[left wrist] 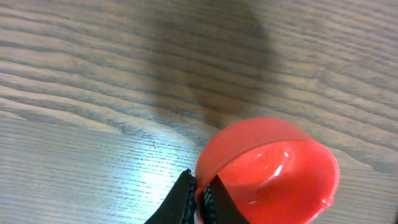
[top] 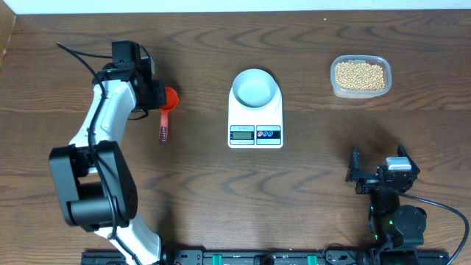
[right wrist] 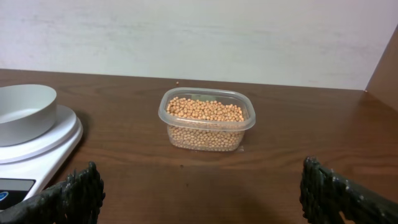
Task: Scoop item into bowl and weigh 50g on scale
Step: 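Lift the red scoop with the left gripper toward the scale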
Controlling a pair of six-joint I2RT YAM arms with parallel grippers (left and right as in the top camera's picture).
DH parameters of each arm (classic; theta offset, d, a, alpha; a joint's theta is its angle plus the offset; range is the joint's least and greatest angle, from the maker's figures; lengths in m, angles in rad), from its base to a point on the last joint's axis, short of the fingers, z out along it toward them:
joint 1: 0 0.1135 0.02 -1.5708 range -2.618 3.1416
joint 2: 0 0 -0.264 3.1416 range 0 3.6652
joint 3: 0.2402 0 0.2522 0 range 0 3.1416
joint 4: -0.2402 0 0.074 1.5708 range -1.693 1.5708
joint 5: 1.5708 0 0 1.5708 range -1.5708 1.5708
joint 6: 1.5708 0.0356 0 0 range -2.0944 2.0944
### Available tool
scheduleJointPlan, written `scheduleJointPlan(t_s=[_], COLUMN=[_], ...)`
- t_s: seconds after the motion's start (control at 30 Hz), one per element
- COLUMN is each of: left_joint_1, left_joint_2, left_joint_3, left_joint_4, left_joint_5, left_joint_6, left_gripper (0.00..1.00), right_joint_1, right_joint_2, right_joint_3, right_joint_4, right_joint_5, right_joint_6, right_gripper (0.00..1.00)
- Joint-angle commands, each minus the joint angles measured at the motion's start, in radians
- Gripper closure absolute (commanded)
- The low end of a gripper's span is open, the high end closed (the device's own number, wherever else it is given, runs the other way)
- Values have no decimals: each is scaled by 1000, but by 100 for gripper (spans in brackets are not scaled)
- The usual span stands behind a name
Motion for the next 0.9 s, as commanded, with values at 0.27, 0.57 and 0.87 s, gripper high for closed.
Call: scheduleJointPlan(t_s=[0.27, 0.57, 0.87], left_joint_1=[2, 2, 2], left_joint_2=[-102, -192, -291], left_joint_3=[-9, -9, -9], left_joint_4=[-36, -65, -103], left_joint_5=[2, 2, 2], left_joint_6=[-20, -94, -203], left_gripper=[93, 93, 93], right_joint_1=[-8, -8, -8], right_joint_2=[-2, -2, -2], right_joint_3=[-1, -1, -1], right_joint_4=[-4, -4, -5], right_joint_5=[-2, -2, -2], right_joint_6=[-13, -13, -13], right_gripper=[1, 1, 1])
